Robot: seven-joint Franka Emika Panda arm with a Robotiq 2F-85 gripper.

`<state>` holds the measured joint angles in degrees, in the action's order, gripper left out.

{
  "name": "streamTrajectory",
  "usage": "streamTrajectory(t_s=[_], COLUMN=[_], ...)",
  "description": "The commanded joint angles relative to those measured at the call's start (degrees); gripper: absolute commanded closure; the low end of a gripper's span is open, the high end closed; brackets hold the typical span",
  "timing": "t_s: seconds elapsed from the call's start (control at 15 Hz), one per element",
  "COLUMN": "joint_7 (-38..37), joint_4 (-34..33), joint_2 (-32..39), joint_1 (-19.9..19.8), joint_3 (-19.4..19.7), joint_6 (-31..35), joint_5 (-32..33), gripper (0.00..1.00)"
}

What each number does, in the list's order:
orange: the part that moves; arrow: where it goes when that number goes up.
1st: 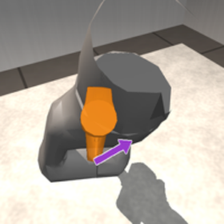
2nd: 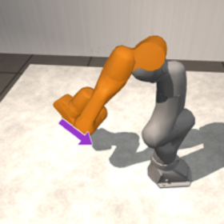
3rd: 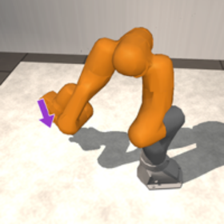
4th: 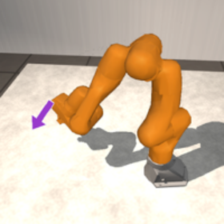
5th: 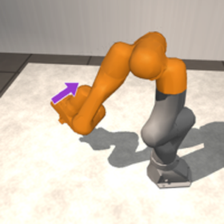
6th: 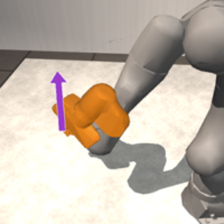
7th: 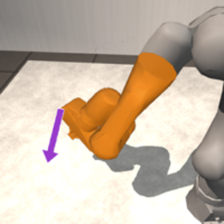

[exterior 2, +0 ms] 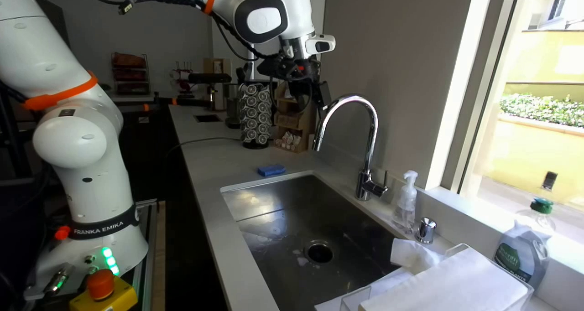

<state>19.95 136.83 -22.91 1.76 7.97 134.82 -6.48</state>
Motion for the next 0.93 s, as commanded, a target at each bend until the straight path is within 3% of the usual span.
streamTrajectory(t_s=[0.0, 0.33, 0.6, 0.67, 0.87], joint_7=[-1.08, 0.22, 3.04, 1.35, 1.68], joint_4=[0.17, -1.13, -1.68, -0.61, -0.61], joint_2=[-3.42, -1.42, 3.15, -0.25, 0.54], joint_1=[-3.20, -6.62, -6.81, -7.11, -7.27], joint_3=[-0.71, 2.96, 8.40, 6.47, 6.97], joint_6=[-3.11, 2.30, 12.60, 8.83, 9.77], joint_5=[6.33, 8.99, 5.35, 7.17, 7.13], gripper=[0.00, 0.00, 0.00, 0.00, 0.00])
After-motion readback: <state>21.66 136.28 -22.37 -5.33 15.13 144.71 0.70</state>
